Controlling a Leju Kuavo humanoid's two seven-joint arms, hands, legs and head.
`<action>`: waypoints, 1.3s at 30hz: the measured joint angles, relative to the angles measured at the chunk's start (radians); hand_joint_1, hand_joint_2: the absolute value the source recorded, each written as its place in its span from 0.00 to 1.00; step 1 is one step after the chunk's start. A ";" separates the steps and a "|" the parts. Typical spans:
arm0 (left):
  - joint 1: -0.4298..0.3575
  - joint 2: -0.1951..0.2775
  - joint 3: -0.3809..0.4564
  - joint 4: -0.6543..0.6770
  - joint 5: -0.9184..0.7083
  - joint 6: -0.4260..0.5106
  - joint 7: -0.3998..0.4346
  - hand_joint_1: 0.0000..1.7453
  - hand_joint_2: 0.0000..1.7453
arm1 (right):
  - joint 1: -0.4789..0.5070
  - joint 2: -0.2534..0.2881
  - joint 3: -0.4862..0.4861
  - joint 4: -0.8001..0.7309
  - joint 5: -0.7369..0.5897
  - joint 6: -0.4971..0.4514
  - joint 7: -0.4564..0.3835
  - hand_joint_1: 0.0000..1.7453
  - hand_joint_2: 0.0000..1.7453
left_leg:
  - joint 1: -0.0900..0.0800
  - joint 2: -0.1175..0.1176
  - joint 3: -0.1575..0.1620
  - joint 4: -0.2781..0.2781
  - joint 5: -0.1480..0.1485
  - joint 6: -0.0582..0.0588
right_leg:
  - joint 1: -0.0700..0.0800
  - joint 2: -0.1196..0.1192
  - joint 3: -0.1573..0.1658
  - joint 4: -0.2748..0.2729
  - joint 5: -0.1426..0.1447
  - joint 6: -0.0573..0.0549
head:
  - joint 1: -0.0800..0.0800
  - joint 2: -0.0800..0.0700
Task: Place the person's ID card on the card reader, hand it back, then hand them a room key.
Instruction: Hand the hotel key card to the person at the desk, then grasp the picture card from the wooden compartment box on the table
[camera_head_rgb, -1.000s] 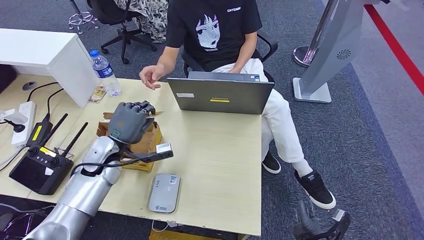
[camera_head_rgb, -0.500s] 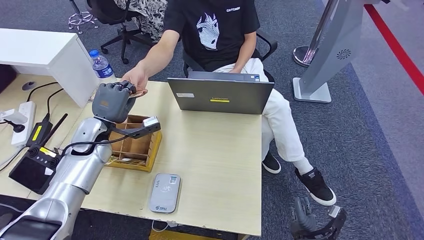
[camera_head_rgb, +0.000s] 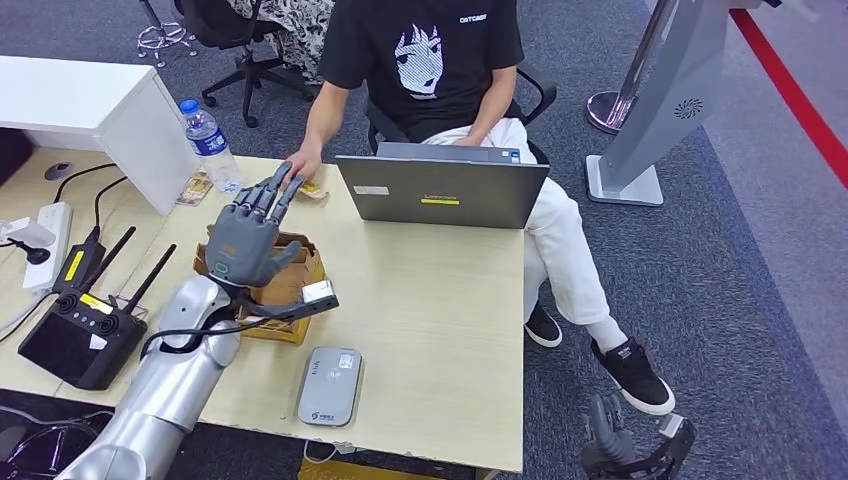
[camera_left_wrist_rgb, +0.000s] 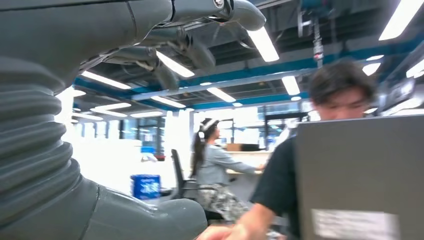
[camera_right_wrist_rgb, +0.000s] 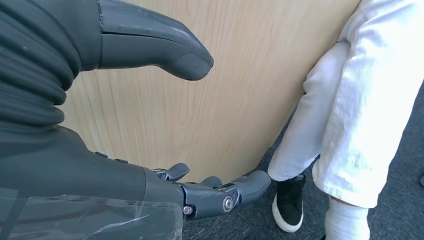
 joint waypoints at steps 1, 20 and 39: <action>0.014 -0.003 0.000 -0.016 0.003 0.000 -0.004 0.00 1.00 | 0.000 0.000 0.000 0.000 0.000 0.000 0.000 0.00 1.00 | 0.000 0.000 0.000 0.000 0.000 0.000 | 0.000 0.000 0.000 0.000 0.000 0.000 | 0.000 0.000; 0.375 0.016 -0.028 -0.306 0.147 -0.170 -0.095 0.00 1.00 | 0.034 -0.015 -0.029 -0.002 -0.035 0.015 -0.035 0.00 1.00 | 0.000 0.000 0.000 0.000 -0.001 0.000 | 0.000 0.000 0.000 0.000 0.000 0.000 | 0.000 0.000; 0.401 0.066 0.098 -0.270 -0.016 -0.117 0.005 0.00 1.00 | 0.045 -0.021 -0.048 -0.002 -0.017 0.015 -0.033 0.00 1.00 | 0.000 0.000 0.000 0.000 0.000 0.000 | 0.000 0.000 0.000 0.000 0.000 0.000 | 0.000 0.000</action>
